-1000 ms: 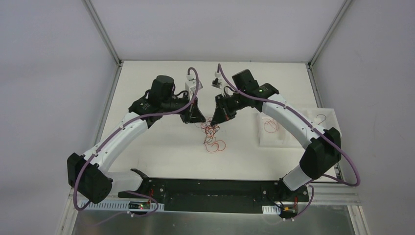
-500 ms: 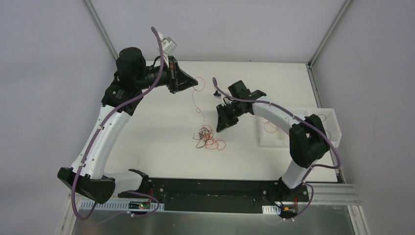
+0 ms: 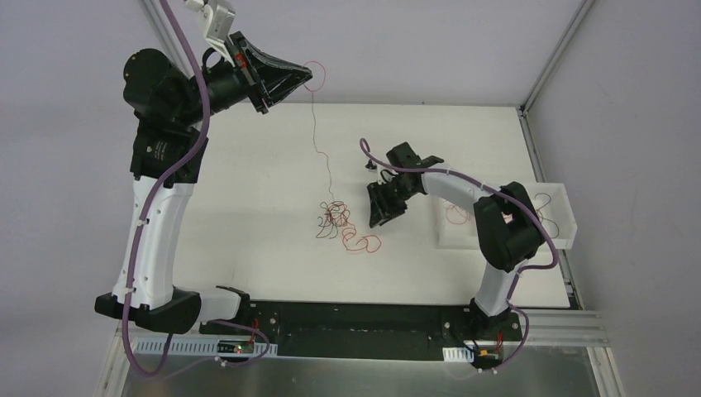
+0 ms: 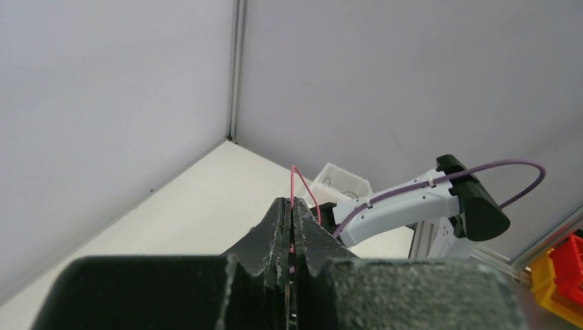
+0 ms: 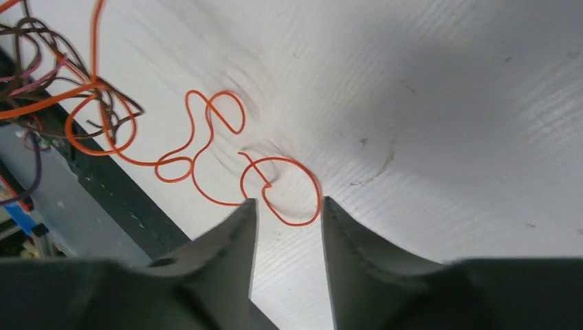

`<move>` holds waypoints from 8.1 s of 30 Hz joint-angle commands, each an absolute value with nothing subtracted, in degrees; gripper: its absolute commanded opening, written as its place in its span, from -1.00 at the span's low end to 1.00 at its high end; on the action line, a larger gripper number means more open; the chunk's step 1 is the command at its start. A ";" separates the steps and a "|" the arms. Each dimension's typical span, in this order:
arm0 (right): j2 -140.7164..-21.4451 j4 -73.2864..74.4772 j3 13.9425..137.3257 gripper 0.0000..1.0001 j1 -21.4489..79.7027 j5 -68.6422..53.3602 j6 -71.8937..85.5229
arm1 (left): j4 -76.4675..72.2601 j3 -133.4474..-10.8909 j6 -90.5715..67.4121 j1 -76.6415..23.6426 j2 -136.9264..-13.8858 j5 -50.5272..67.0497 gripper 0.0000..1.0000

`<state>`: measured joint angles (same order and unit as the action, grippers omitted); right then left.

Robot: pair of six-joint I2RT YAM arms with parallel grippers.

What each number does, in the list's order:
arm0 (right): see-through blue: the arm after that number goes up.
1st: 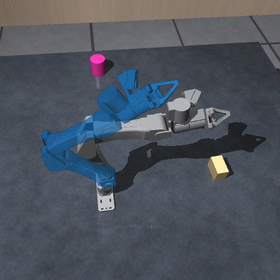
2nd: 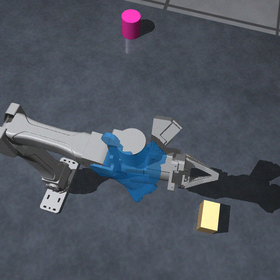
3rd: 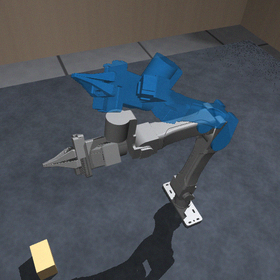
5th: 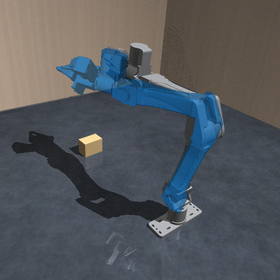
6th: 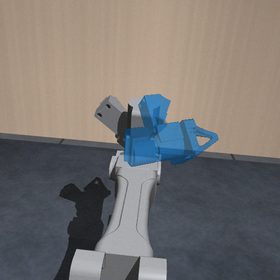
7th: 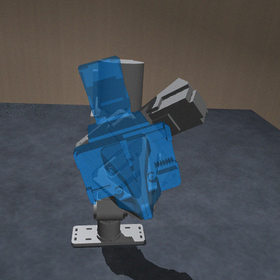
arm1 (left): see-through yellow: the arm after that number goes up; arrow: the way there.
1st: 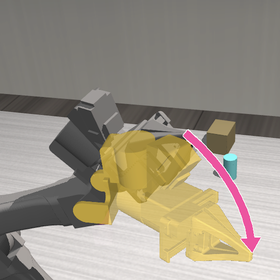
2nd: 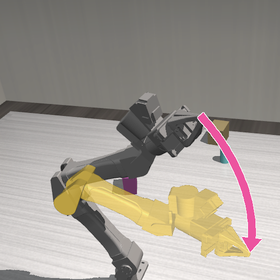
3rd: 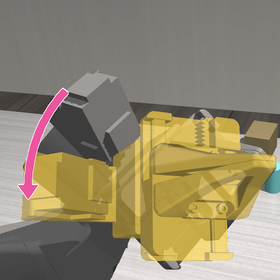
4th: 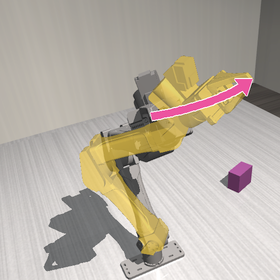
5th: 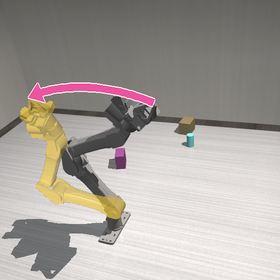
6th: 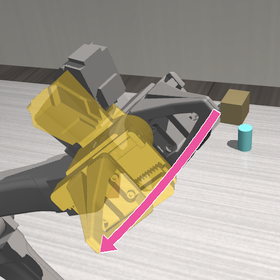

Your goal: Untangle the cables

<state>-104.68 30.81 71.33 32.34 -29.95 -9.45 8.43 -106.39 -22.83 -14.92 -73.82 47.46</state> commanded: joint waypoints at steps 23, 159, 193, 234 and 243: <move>-86.69 -11.88 68.50 0.96 48.49 -14.11 -16.36 | -4.18 -111.19 -33.26 -14.77 -77.19 47.17 -1.00; -57.64 32.39 85.13 -1.00 18.82 -12.89 -23.48 | -2.72 -73.00 -38.35 -21.44 -70.68 45.82 0.98; -58.42 27.85 79.91 -1.00 0.67 -20.23 -24.34 | -1.76 -72.36 -35.95 -21.45 -71.07 46.81 0.98; -61.16 26.79 79.41 -1.00 -3.64 -23.63 -22.83 | -2.39 -70.93 -34.35 -21.45 -72.07 47.87 0.98; -63.11 19.75 60.63 -1.00 -3.37 -25.48 -27.49 | -1.14 -70.33 -31.06 -21.45 -72.36 48.46 0.98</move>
